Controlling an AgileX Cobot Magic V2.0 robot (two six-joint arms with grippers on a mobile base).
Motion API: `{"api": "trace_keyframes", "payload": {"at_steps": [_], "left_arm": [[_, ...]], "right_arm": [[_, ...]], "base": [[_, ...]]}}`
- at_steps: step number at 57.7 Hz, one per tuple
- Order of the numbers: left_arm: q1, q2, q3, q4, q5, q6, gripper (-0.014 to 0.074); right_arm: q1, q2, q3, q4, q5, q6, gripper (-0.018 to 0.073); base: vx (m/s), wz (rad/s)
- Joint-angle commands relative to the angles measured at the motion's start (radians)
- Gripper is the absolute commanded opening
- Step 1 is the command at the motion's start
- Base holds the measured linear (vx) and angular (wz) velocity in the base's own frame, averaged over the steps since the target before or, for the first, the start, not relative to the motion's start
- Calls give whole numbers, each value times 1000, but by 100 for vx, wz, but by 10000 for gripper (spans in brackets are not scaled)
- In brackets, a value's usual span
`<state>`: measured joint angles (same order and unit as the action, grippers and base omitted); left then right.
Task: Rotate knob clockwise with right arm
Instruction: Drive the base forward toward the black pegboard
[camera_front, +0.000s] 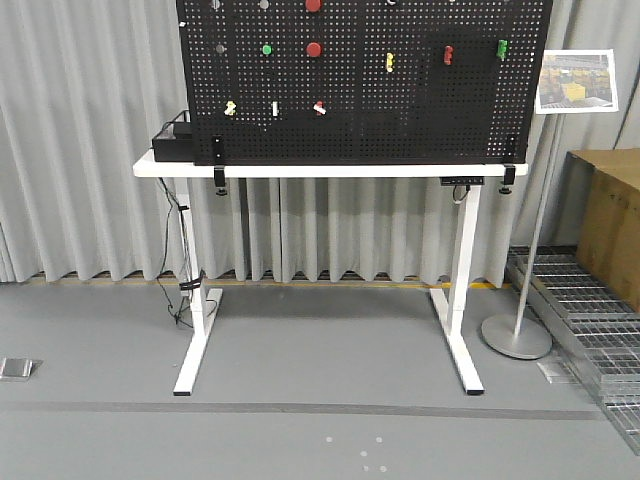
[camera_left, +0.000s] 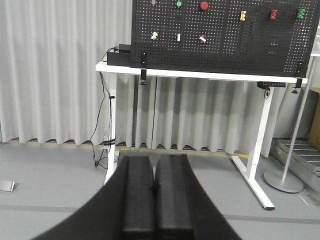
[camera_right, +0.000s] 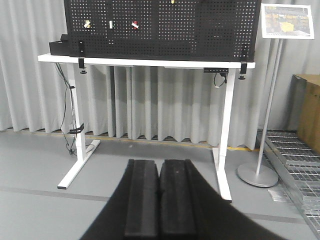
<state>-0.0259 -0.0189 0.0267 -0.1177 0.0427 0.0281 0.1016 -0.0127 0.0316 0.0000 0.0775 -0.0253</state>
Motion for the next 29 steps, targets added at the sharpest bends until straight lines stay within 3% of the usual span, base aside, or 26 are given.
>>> {"api": "trace_keyframes", "payload": {"at_steps": [1,29], "left_arm": [[2,1,13,-8,-82,-10,-6],[2,1,13,-8,-82,-10,-6]], "right_arm": [[-4,-10,5,0,-86,-1,-9],[-4,-10,5,0,-86,-1,-9]], "base": [[0,0],[0,0]]}}
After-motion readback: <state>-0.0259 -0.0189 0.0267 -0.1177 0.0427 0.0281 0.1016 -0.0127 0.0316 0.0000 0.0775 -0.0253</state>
